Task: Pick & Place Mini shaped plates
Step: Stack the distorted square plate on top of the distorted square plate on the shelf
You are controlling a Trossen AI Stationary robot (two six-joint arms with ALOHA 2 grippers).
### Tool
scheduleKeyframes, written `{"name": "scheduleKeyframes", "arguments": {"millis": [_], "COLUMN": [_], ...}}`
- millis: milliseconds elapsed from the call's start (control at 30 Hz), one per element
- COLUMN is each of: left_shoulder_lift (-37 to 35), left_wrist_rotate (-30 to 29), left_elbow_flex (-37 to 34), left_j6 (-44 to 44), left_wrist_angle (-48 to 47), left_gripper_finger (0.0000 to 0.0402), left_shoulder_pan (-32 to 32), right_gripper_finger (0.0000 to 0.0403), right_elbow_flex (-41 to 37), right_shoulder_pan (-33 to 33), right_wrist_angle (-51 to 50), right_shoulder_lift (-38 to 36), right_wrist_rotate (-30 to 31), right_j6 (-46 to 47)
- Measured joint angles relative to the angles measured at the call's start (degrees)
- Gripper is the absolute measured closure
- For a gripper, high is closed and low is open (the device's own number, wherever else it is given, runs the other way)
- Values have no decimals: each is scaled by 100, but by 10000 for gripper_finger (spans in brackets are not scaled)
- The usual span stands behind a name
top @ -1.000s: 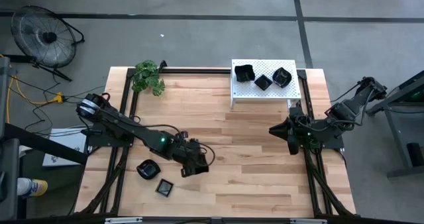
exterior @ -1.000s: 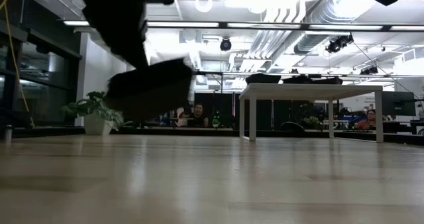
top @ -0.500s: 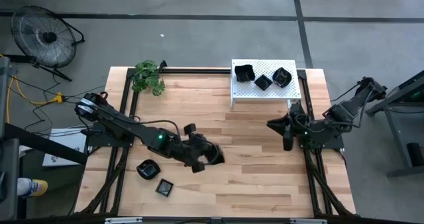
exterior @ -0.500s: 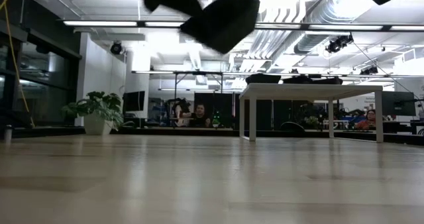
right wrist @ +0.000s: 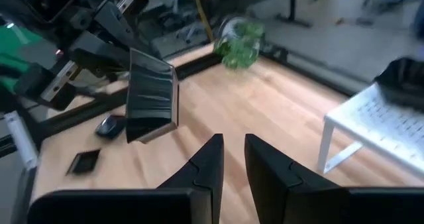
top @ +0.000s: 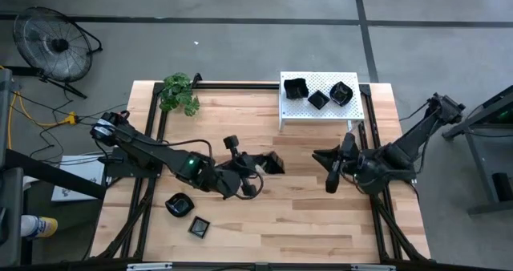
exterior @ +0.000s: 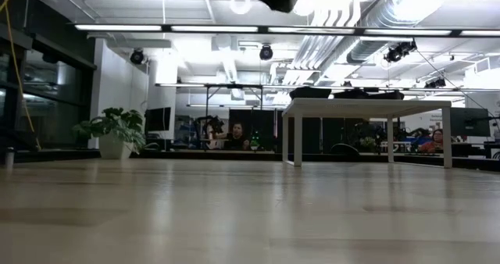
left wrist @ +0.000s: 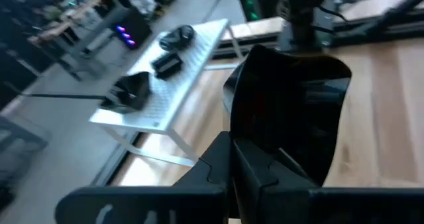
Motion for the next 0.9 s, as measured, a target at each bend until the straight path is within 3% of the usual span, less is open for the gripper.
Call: {"name": "scheduleKeyframes", "arguments": {"millis": [233, 400, 700, 900], "left_shoulder_lift": [0, 7, 7, 9], "left_wrist_rotate": [-642, -907, -886, -208], "left_elbow_flex": [236, 238, 241, 241], "left_j6": [27, 608, 1987, 2083], "left_wrist_angle": [102, 865, 2196, 2500], "left_gripper_finger": [401, 401, 401, 401], "left_shoulder_pan": [0, 2, 45, 296], "right_gripper_finger": [346, 346, 346, 346], "right_elbow_flex": [0, 0, 0, 0], "right_shoulder_pan": [445, 593, 591, 591], "right_wrist_angle": [220, 440, 581, 916], "right_shoulder_lift": [445, 688, 775, 774], "right_wrist_rotate": [1216, 1624, 1833, 1919], "right_j6": [-28, -34, -54, -377]}}
